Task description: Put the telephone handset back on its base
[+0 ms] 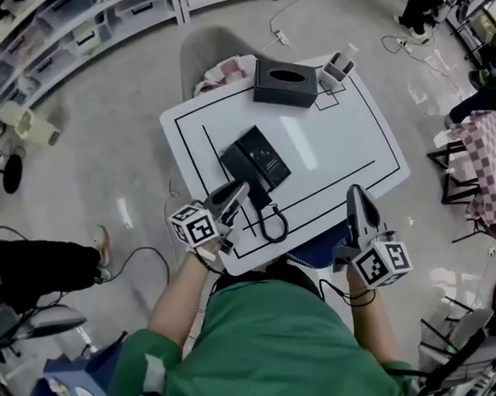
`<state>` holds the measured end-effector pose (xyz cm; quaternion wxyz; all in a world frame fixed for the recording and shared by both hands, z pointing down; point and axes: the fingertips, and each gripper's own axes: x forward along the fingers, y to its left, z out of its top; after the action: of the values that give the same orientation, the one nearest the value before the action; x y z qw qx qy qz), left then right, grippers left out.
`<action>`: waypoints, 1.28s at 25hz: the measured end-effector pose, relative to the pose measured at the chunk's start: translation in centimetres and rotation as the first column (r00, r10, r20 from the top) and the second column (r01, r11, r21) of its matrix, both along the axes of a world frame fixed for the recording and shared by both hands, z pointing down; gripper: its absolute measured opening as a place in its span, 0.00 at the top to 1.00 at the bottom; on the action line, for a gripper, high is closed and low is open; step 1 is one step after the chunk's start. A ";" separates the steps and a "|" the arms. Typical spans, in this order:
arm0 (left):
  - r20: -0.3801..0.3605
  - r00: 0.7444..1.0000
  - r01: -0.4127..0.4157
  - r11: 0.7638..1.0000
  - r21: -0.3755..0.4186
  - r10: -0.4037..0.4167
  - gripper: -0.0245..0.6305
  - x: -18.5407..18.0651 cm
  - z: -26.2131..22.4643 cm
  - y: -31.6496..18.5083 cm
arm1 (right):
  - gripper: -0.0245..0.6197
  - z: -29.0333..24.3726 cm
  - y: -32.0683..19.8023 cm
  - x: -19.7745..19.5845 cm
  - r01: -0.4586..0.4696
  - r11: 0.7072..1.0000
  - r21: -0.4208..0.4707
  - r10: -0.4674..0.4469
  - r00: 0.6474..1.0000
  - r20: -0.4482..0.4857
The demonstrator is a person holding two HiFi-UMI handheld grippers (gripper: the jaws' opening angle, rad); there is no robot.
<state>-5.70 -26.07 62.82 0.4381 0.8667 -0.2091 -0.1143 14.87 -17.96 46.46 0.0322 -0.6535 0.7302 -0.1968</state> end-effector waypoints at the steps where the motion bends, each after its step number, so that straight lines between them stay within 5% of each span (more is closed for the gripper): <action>1: -0.001 1.000 0.002 1.000 -0.010 -0.002 0.84 0.1 0.5 -0.3 | 0.93 0.4 -0.3 0.2 0.001 1.000 -0.012 -0.001 1.000 0.001; 14: 0.003 0.999 0.042 0.989 -0.144 -0.042 0.84 2.0 6.0 -1.5 | 0.93 2.6 -2.0 2.4 0.036 0.994 -0.098 -0.034 0.999 0.020; 32: 0.023 0.996 0.090 0.959 -0.268 -0.087 0.84 3.0 9.2 -3.4 | 0.93 1.8 -2.2 2.9 0.048 0.996 -0.075 -0.046 0.999 0.029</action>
<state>-2.68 -29.50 72.02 0.5449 0.7898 -0.2634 -0.0996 17.72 -20.14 48.25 0.0126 -0.6341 0.7369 -0.2339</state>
